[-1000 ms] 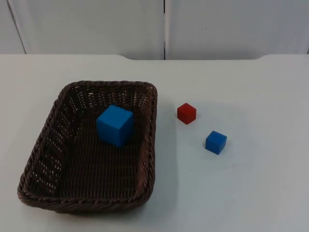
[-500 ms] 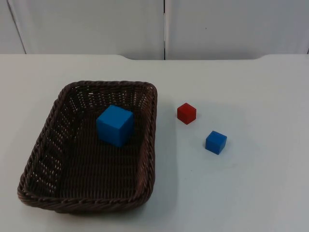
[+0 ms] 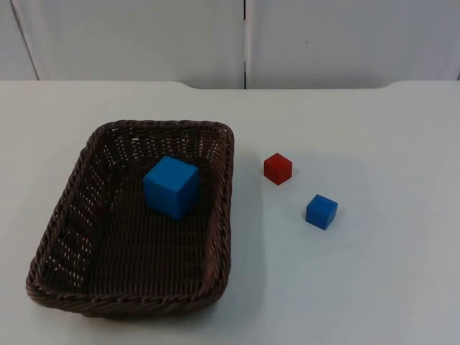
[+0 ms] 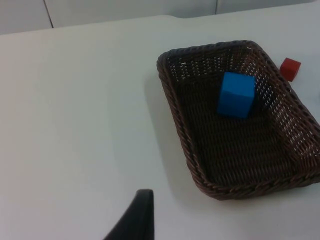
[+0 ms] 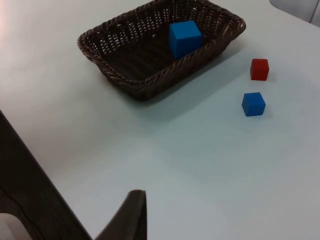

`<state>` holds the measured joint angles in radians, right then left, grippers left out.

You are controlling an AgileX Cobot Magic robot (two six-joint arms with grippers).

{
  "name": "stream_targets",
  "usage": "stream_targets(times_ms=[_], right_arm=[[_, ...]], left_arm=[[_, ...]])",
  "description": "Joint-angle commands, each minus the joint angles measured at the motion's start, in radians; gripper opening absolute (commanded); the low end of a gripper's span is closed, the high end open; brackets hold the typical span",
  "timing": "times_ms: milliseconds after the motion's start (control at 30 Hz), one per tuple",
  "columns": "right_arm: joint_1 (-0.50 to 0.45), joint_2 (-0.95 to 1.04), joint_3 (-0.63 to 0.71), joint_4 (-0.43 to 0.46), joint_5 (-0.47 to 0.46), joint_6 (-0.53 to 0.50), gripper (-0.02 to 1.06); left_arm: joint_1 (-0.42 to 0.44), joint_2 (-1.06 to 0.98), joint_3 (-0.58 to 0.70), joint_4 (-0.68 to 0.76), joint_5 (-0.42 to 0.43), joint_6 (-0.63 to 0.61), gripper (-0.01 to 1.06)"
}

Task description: Pick up the basket with the left hand and place the largest block into the basket with the right hand.

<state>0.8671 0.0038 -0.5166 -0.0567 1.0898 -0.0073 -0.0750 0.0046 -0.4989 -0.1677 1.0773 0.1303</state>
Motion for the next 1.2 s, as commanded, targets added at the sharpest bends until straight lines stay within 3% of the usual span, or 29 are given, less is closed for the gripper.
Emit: stream_targets(times_ms=[0,567,833,1167], right_arm=[[0.003,-0.004,0.003,-0.004,-0.014,-0.005,1.05],[0.003,-0.004,0.003,-0.004,-0.014,-0.005,1.05],[0.003,-0.004,0.003,-0.006,-0.014,-0.005,1.05],[0.003,-0.004,0.003,-0.007,-0.014,-0.005,1.05]], left_arm=[[-0.005,-0.005,0.004,-0.01,-0.001,-0.005,1.05],[-0.005,-0.005,0.004,-0.007,-0.001,-0.005,1.05],[0.109,-0.005,0.004,-0.008,-0.001,-0.005,1.05],[0.123,-0.005,0.004,-0.008,-0.001,-0.005,1.05]])
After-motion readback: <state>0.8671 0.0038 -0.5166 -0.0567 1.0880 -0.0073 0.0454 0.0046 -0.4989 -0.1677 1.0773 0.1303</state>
